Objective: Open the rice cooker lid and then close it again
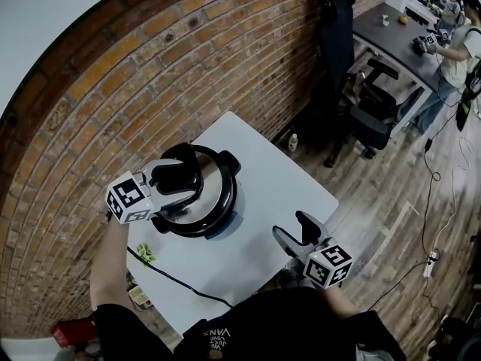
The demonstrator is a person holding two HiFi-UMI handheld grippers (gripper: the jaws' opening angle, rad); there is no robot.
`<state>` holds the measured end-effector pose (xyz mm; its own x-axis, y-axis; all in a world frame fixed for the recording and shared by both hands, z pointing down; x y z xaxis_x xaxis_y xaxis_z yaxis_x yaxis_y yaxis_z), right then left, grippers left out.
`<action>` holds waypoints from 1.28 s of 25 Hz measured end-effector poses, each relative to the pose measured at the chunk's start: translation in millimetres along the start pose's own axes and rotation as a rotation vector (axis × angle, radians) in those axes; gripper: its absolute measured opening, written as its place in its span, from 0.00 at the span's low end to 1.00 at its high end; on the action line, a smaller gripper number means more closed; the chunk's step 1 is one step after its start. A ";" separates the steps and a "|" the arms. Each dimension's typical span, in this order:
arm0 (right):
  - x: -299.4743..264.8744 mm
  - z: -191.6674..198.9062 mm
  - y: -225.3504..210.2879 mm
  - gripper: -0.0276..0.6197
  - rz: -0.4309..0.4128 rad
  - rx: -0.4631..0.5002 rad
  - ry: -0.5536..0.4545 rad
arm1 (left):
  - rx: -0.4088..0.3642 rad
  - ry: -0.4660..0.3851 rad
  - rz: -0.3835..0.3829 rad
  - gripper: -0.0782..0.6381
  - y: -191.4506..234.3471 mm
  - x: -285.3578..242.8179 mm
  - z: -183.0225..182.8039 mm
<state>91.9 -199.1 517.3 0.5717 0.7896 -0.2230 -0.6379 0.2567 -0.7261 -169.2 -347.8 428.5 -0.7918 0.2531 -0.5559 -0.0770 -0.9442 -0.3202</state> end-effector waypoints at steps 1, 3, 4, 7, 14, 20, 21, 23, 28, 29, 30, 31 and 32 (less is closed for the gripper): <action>0.1 0.2 0.0 0.56 0.001 0.002 0.003 | -0.002 -0.001 0.003 0.50 0.0 -0.2 -0.3; 0.2 1.4 -0.3 0.57 0.004 0.002 0.007 | -0.008 -0.006 0.006 0.50 -0.3 -0.1 -0.6; 0.2 1.9 -0.3 0.56 0.004 0.001 0.008 | -0.015 -0.008 0.011 0.50 -0.6 0.0 -0.5; -1.2 2.1 0.9 0.56 0.003 0.001 0.009 | -0.068 -0.002 0.065 0.50 -3.8 -2.9 -0.4; -1.1 -0.1 -1.4 0.56 0.007 0.002 0.006 | -0.098 -0.003 0.124 0.50 -9.4 -7.2 7.1; -4.0 2.5 1.6 0.56 -0.001 0.000 0.012 | -0.082 -0.011 0.096 0.50 -8.7 -8.1 6.9; -4.3 2.9 2.8 0.56 -0.003 0.000 0.012 | -0.079 -0.011 0.091 0.50 -8.8 -8.3 7.0; -4.4 3.6 5.4 0.56 -0.005 0.001 0.011 | -0.071 -0.010 0.077 0.50 -8.7 -8.1 7.2; -1.9 7.6 11.5 0.56 -0.004 0.005 0.009 | -0.032 -0.008 -0.003 0.50 -7.1 -7.3 7.4; -1.2 8.6 12.8 0.56 -0.004 0.005 0.009 | -0.020 -0.006 -0.028 0.50 -6.7 -7.2 7.5; -0.4 9.7 14.2 0.56 -0.003 0.005 0.008 | -0.006 -0.005 -0.056 0.50 -6.2 -7.0 7.6; 0.3 10.7 15.9 0.56 -0.003 0.006 0.008 | 0.007 -0.003 -0.085 0.50 -5.8 -6.7 7.8; 1.0 11.9 17.8 0.56 -0.004 0.007 0.008 | 0.018 -0.001 -0.114 0.50 -5.5 -6.4 8.0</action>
<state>75.0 -187.2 511.9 0.5782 0.7843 -0.2250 -0.6389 0.2636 -0.7227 -168.6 -345.9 439.9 -0.7780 0.3588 -0.5157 -0.1776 -0.9130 -0.3673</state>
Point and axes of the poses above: the fingertips, and each gripper's own axes: x backward along the fingers, y to its left, z out of its underside, the point moved 4 cm from there along x, backward along the fingers, and after that the axes turned 15 degrees about -x, right-handed, at the moved point
